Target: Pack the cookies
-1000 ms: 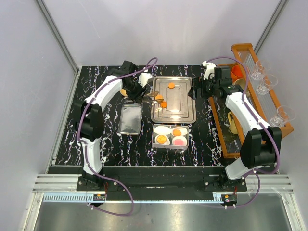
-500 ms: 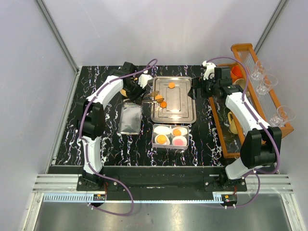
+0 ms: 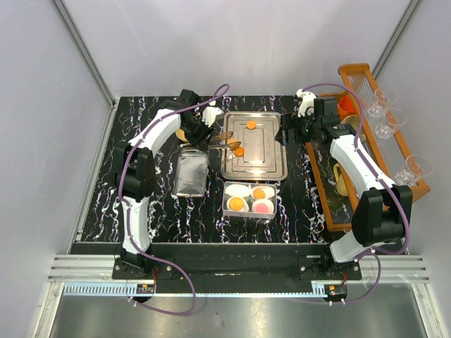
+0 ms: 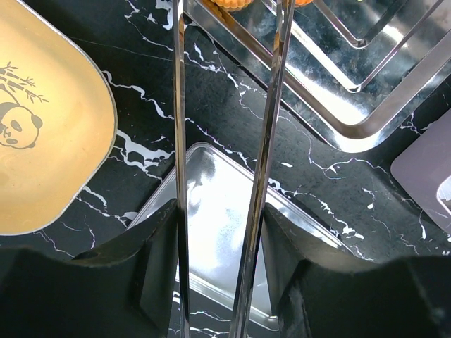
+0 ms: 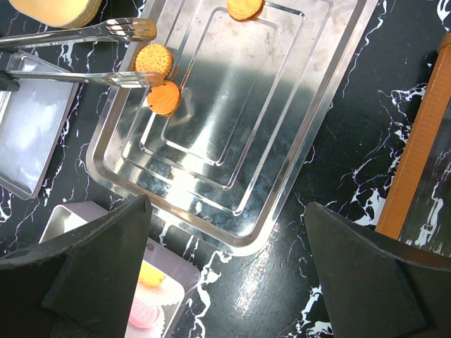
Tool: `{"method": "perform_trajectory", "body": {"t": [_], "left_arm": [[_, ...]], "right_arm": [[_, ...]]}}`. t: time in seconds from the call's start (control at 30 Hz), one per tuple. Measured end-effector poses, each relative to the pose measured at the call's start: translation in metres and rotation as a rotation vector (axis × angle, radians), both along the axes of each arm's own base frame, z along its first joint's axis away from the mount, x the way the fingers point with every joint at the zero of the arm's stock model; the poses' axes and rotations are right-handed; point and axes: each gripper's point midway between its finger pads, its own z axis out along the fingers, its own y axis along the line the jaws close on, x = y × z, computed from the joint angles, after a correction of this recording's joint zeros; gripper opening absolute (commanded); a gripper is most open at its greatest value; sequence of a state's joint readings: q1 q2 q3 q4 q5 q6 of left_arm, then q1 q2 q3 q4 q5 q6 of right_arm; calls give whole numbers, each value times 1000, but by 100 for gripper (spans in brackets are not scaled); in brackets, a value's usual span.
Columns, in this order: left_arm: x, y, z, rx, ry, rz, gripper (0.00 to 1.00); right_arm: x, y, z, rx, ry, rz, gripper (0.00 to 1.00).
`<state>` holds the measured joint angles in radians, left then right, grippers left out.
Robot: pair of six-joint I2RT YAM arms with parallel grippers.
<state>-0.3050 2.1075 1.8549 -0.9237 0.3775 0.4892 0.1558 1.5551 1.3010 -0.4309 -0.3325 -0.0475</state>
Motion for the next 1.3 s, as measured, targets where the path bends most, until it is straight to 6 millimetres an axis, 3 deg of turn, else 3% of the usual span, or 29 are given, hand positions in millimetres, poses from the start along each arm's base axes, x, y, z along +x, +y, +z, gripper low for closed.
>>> {"method": "perform_trajectory", "body": {"t": [0.67,1.03,1.3], "left_arm": [[-3,-1,-4,-58,29,34,49],[-1,0,26,-112,-30,55,49],[-2,2,25,-115,-29,62,49]], "right_arm": [[1,0,-7,-2,17,0,100],[1,0,-7,-2,16,1,100],[1,0,-7,-2,17,0,100]]}}
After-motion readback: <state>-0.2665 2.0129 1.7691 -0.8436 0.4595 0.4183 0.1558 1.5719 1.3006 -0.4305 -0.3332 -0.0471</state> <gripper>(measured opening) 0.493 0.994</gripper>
